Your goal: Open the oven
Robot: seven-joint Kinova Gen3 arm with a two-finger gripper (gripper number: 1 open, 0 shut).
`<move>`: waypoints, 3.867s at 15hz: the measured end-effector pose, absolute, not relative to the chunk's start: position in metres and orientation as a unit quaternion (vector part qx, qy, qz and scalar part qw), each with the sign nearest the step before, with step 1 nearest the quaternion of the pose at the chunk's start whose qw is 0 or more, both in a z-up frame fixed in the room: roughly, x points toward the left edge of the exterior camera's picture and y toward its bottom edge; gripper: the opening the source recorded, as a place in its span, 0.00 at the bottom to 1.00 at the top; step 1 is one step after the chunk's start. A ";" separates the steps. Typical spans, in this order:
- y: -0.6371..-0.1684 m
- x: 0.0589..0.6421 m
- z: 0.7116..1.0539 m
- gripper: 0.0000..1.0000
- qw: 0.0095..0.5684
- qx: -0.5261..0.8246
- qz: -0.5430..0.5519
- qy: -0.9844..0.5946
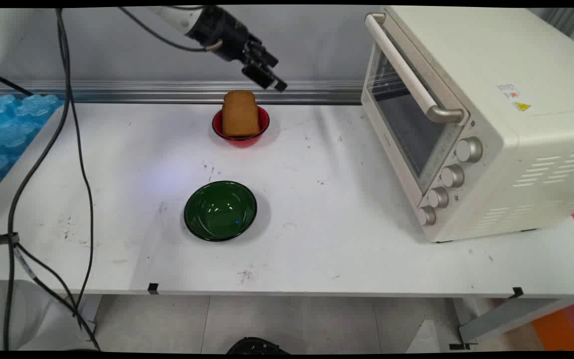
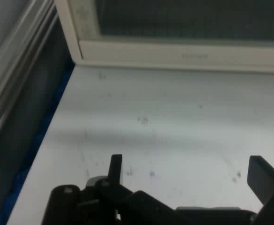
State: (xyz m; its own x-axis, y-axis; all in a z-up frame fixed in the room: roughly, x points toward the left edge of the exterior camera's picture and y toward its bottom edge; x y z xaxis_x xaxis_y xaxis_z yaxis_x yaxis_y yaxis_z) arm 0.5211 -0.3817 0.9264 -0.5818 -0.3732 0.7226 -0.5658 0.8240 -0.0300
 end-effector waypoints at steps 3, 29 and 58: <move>-0.392 0.508 0.939 1.00 0.383 0.265 0.132 -0.875; -0.446 0.408 0.992 0.00 0.472 0.248 0.125 -0.837; -0.470 0.353 0.935 0.00 0.477 0.209 0.097 -0.848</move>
State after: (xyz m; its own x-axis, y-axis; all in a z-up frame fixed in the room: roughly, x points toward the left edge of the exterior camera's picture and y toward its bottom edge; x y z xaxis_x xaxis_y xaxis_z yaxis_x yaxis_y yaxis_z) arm 0.3528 -0.4699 0.9349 -0.4572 -0.2622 0.8498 -0.4478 0.8935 0.0348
